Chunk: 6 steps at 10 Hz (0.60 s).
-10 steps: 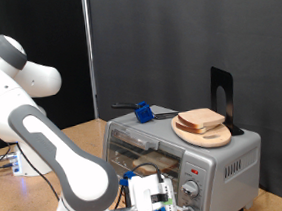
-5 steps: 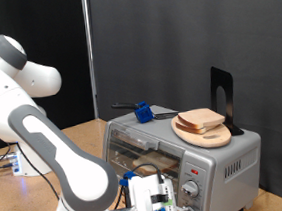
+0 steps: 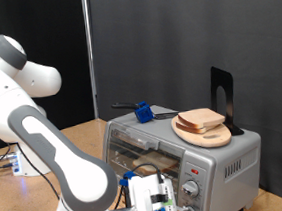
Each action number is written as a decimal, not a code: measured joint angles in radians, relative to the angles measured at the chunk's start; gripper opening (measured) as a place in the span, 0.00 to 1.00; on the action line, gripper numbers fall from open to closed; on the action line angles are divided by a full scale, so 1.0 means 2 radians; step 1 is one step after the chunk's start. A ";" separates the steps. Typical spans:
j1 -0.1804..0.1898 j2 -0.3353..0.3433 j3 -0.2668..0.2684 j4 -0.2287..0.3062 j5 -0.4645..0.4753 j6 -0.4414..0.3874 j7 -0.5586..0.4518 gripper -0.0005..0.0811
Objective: Make a piece of toast with the oven
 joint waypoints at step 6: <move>-0.020 -0.002 0.000 -0.016 0.002 -0.017 0.005 0.63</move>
